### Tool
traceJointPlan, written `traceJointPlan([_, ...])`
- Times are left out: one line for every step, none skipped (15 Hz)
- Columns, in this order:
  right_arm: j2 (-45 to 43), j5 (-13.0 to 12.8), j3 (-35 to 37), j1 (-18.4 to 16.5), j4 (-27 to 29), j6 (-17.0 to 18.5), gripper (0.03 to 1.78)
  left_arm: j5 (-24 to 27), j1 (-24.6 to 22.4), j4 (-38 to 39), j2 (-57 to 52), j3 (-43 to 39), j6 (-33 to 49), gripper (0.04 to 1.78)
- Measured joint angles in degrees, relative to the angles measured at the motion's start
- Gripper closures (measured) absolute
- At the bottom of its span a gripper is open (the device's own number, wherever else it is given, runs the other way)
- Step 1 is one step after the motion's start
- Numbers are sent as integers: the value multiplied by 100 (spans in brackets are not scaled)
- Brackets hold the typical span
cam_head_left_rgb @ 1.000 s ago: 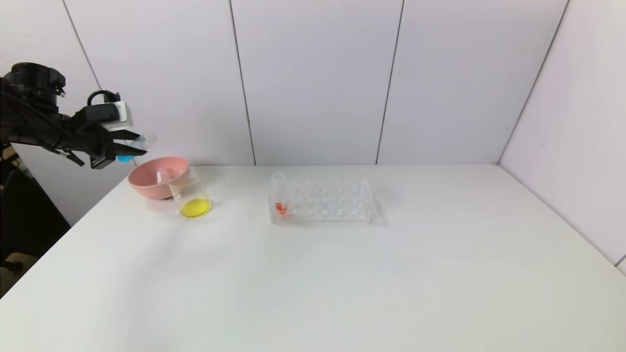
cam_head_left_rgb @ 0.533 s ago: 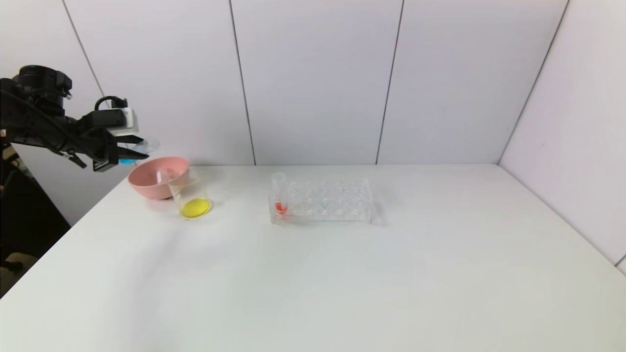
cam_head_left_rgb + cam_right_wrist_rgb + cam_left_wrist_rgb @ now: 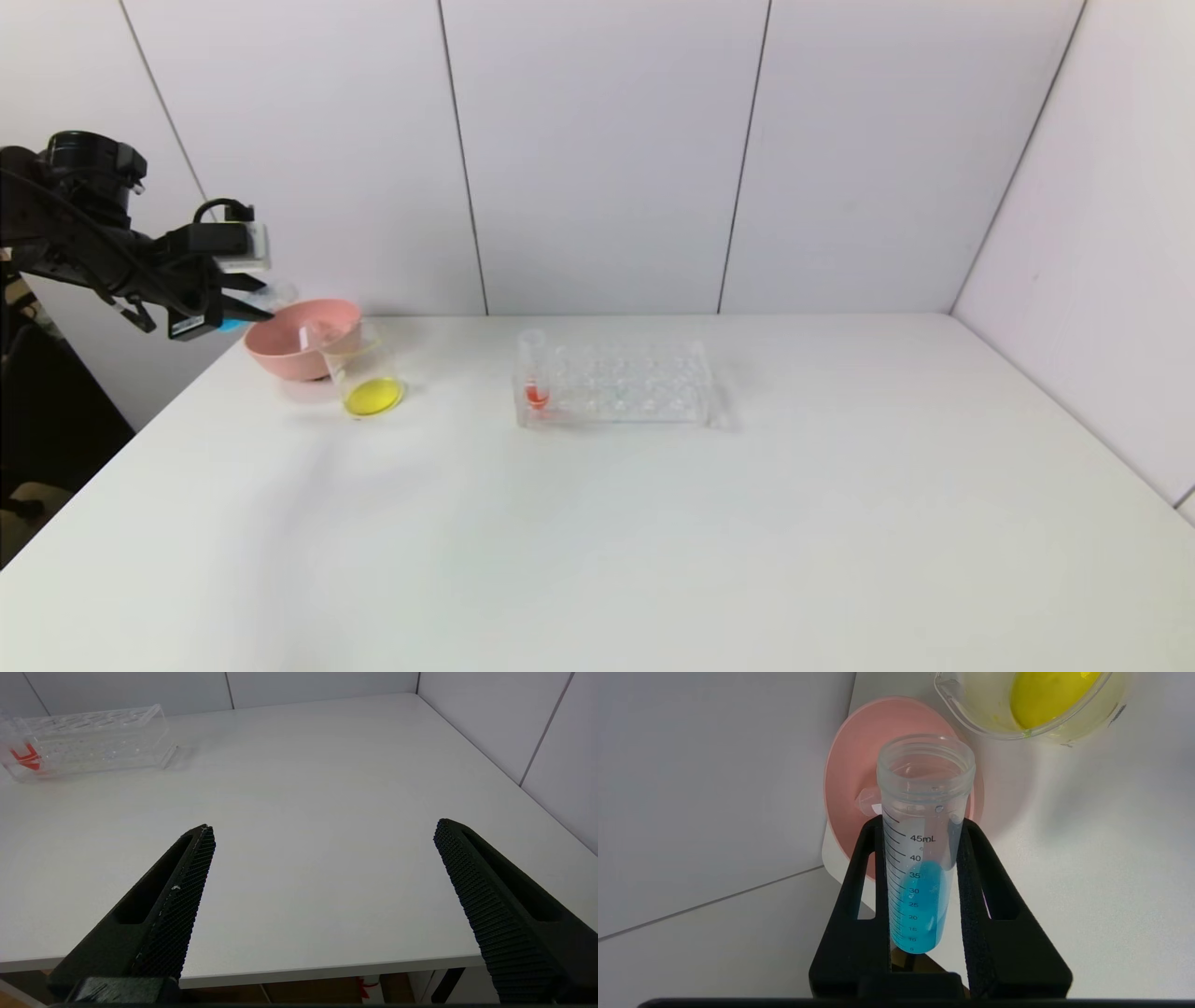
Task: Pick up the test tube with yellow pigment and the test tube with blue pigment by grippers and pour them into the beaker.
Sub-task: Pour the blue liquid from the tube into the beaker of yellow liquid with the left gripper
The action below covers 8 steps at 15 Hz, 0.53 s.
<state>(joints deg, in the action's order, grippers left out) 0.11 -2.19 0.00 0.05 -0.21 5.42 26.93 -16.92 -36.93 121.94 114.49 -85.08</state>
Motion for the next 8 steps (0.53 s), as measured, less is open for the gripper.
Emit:
traceJointPlan([0, 0, 0, 0, 0, 0, 10, -12, 15, -6, 2, 11, -1, 138])
traceJointPlan([0, 0, 0, 0, -1, 2, 10, -17, 33, -4, 5, 15, -4, 138])
traceJointPlan([0, 0, 0, 0, -1, 0, 10, -20, 46, -4, 5, 17, -6, 138])
traceJointPlan([0, 0, 0, 0, -1, 2, 10, -20, 67, -4, 11, 20, -21, 138])
traceJointPlan([0, 0, 0, 0, -1, 0, 10, -30, 85, -4, 18, 20, -48, 138])
traceJointPlan([0, 0, 0, 0, -1, 0, 10, -55, 107, -4, 28, 20, -78, 138])
traceJointPlan([0, 0, 0, 0, -1, 0, 10, -69, 133, -9, 39, 20, -116, 138])
traceJointPlan([0, 0, 0, 5, 0, 0, 10, -87, 149, -11, 49, 20, -139, 138])
